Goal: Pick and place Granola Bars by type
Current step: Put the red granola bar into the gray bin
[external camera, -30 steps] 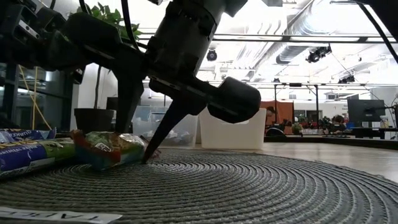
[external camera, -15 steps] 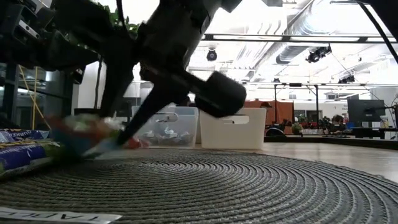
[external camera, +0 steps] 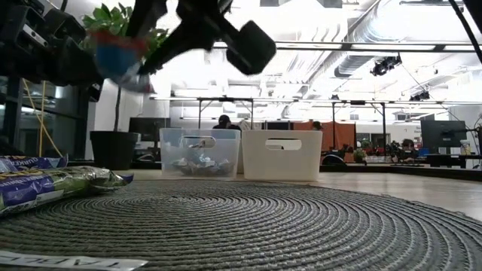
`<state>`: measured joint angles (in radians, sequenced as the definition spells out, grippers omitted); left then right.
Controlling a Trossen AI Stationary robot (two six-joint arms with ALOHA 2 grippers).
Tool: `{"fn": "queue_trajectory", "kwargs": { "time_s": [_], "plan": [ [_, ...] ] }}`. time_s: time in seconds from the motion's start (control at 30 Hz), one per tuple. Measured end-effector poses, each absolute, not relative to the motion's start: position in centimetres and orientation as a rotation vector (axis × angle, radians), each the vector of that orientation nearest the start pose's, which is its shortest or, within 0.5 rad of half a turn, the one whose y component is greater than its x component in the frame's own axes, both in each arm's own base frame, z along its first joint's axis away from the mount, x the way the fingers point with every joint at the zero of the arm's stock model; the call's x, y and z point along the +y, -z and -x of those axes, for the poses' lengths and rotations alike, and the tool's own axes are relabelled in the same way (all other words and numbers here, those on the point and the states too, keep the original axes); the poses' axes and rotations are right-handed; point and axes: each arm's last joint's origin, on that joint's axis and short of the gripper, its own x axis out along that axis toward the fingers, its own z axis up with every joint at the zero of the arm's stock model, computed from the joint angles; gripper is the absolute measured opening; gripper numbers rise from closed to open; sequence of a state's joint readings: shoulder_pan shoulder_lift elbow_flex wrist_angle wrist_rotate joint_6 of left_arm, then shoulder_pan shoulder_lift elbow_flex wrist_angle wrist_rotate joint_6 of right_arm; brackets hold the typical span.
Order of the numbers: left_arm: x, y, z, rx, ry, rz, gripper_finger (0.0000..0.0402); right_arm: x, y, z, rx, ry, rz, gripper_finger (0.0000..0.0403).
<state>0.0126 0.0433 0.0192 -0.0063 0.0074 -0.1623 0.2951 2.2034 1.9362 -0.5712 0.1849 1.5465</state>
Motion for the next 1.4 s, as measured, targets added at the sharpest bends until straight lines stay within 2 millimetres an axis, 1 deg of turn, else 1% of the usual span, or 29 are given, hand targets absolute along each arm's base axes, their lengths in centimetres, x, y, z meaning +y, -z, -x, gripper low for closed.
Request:
{"fn": "queue_trajectory", "kwargs": {
  "time_s": [0.1,0.2,0.47,0.57,0.67,0.77,0.83,0.9,1.03,1.17,1.23,1.4],
  "plan": [
    [0.1,-16.6,-9.9,0.03,-0.008,0.163,0.0,13.5,-25.1,-47.1,0.625,0.53,-1.194,0.0083],
    [0.1,-16.6,-9.9,0.031,-0.008,0.163,0.0,13.4,-25.5,-47.0,0.596,0.527,-1.155,0.0083],
    [0.1,-16.6,-9.9,0.031,-0.008,0.163,0.0,13.4,-25.5,-47.0,0.613,0.513,-1.131,0.0083],
    [0.1,-16.6,-9.9,0.031,-0.008,0.163,0.0,13.4,-25.5,-47.0,0.623,0.494,-1.076,0.0083],
    [0.1,-16.6,-9.9,0.031,-0.008,0.163,0.0,13.4,-25.5,-47.0,0.67,0.422,-0.954,0.0083],
    [0.1,-16.6,-9.9,0.031,-0.008,0.163,0.0,13.4,-25.5,-47.1,0.727,0.296,-0.766,0.0083],
    [0.1,-16.6,-9.9,0.031,-0.008,0.163,0.0,13.2,-25.4,-47.1,0.747,0.26,-0.678,0.0083],
    [0.1,-16.6,-9.9,0.031,-0.008,0.163,0.0,12.8,-25.3,-47.1,0.763,0.273,-0.664,0.0083],
    [0.1,-16.6,-9.9,0.03,-0.008,0.163,0.0,11.6,-24.9,-47.6,0.766,0.286,-0.705,0.0087],
    [0.1,-16.6,-9.9,0.03,-0.008,0.163,0.0,11.2,-23.5,-48.2,0.798,0.27,-0.72,0.0119],
    [0.1,-16.6,-9.9,0.03,-0.007,0.163,0.0,11.4,-22.5,-48.5,0.827,0.264,-0.727,0.0143],
    [0.1,-16.6,-9.9,0.029,-0.007,0.163,0.0,11.5,-20.8,-48.9,0.854,0.286,-0.733,0.0211]
  ]
}}
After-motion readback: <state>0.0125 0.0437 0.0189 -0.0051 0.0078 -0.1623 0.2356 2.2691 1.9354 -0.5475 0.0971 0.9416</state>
